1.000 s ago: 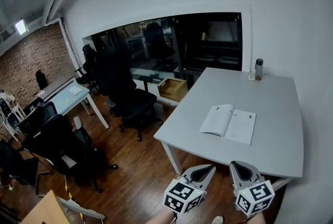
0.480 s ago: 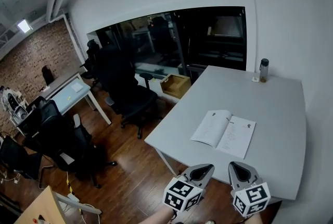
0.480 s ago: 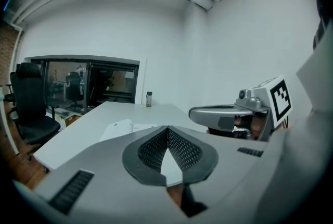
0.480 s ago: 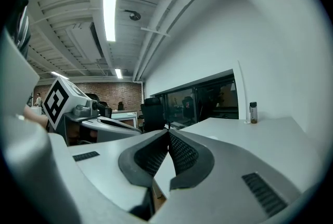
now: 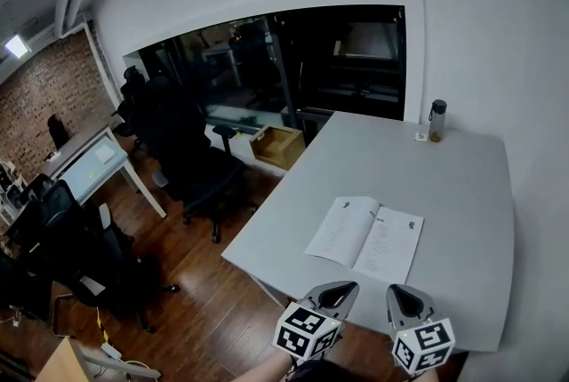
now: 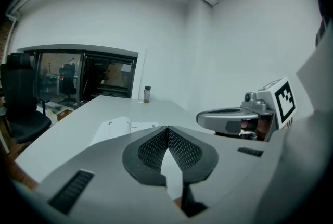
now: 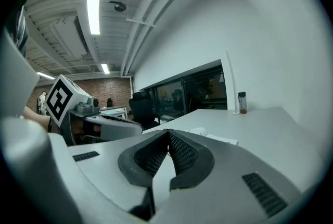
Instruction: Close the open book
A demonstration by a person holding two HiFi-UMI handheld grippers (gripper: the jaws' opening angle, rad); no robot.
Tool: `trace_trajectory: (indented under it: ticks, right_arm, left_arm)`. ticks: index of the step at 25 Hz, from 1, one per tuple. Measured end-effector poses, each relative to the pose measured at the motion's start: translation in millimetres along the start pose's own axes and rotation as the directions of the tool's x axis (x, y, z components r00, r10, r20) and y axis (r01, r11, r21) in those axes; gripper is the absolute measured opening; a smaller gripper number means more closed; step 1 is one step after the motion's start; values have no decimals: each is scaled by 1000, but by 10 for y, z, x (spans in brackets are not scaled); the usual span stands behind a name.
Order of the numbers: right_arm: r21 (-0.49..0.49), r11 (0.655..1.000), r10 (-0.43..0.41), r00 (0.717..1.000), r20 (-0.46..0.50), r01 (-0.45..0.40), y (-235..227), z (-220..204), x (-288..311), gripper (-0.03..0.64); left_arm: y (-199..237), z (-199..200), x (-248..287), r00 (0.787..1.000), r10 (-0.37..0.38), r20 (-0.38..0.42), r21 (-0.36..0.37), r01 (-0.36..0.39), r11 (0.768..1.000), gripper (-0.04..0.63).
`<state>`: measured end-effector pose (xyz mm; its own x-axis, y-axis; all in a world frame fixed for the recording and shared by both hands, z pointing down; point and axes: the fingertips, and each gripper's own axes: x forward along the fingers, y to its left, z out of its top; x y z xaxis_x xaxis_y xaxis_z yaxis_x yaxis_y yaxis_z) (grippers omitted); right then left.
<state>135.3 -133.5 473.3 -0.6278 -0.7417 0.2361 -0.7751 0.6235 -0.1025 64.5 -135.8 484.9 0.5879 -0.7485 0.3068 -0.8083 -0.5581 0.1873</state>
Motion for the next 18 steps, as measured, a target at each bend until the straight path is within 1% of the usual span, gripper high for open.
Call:
trace_trajectory:
  ticks: [2,5,9,14,18]
  right_arm:
    - [0,1000,-24,1000,-19,24,-48,-20,122,4]
    - [9,997,-75,996,-42,76,-98,-29,302,5]
    - [-4,991,-131,988,-77,132,-103,-31,611,4]
    - [-25,985,-170,978,-119,168,-51,-71,956,5]
    - [-60,984,-177,970,-166,170,-38,-153,1191,5]
  left_arm:
    - [136,-10,109,1000,-11,-11,0,11,1000,5]
    - [306,-27,248,998,-39,-40,31,41,999,5]
    - [589,-45,359,993,-97,-61,14,98,995,5]
    - [950,-141,436,987,-141,-82,-8,141,990,5]
    - [1206,-260,465,984,-138,-114,-25,136,990,5]
